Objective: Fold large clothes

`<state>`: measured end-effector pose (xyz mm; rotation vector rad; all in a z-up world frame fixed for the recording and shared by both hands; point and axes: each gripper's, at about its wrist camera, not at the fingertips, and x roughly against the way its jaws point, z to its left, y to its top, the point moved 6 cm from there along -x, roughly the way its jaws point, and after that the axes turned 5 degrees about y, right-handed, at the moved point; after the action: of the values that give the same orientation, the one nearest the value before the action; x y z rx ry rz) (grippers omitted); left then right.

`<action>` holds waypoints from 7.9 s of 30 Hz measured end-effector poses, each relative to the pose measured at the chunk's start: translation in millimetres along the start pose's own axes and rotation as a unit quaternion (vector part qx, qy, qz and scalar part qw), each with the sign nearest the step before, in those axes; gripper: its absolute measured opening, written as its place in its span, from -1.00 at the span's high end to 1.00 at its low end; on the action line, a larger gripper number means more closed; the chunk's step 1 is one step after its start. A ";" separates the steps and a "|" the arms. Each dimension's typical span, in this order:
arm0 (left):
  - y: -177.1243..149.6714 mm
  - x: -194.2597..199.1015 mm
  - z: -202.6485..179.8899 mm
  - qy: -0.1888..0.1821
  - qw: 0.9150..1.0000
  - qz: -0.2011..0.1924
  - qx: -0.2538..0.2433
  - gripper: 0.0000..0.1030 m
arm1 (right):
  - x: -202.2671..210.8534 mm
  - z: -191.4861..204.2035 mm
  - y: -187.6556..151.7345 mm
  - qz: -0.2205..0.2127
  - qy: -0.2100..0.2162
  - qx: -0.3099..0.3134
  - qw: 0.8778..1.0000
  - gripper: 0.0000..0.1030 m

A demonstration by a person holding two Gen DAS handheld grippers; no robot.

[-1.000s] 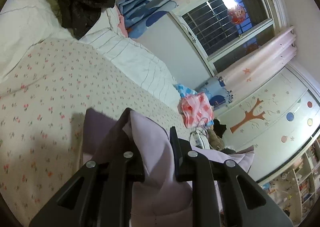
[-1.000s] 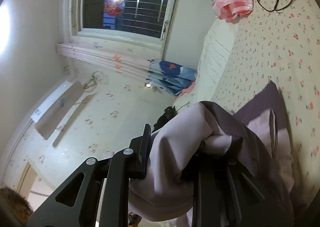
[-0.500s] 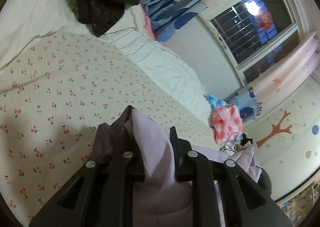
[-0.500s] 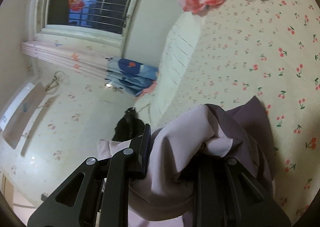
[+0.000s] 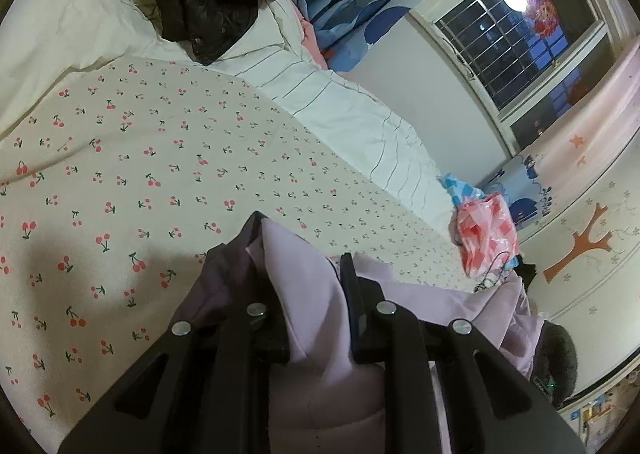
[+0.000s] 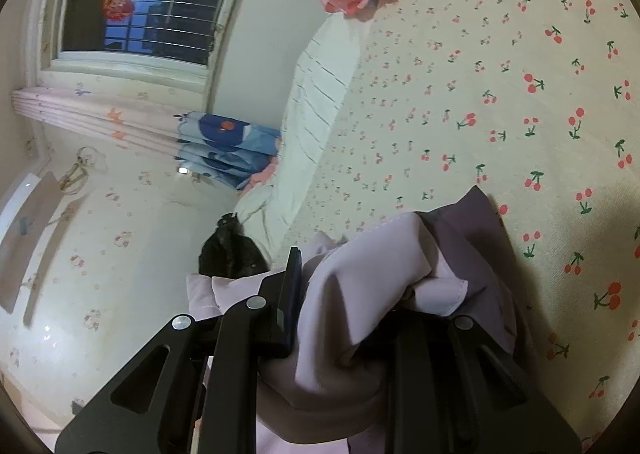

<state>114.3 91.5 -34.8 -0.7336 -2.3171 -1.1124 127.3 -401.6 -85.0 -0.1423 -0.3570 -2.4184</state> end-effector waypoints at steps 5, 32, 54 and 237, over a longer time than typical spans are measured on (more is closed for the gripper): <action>-5.5 -5.3 -2.9 0.017 1.000 -0.010 -0.023 0.60 | 0.0 -16.8 -3.1 0.000 0.004 -0.012 1.000 0.61; -24.2 -5.9 -12.9 0.081 0.989 -0.056 -0.108 0.53 | -9.1 -8.1 0.1 0.016 -0.035 -0.064 0.997 0.59; 32.6 56.0 -21.7 -0.139 0.980 0.129 0.062 -0.20 | -8.7 12.9 11.3 0.021 -0.009 -0.107 0.994 -0.41; -187.7 187.5 63.3 0.021 0.977 0.210 -0.001 -0.01 | 219.5 -29.4 -191.2 0.172 -0.009 0.041 0.984 -0.29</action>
<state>-157.1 92.3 -61.4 -1.1245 -1.9957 -0.9241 -164.1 -405.4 -112.0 -0.1733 -0.4049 -2.0585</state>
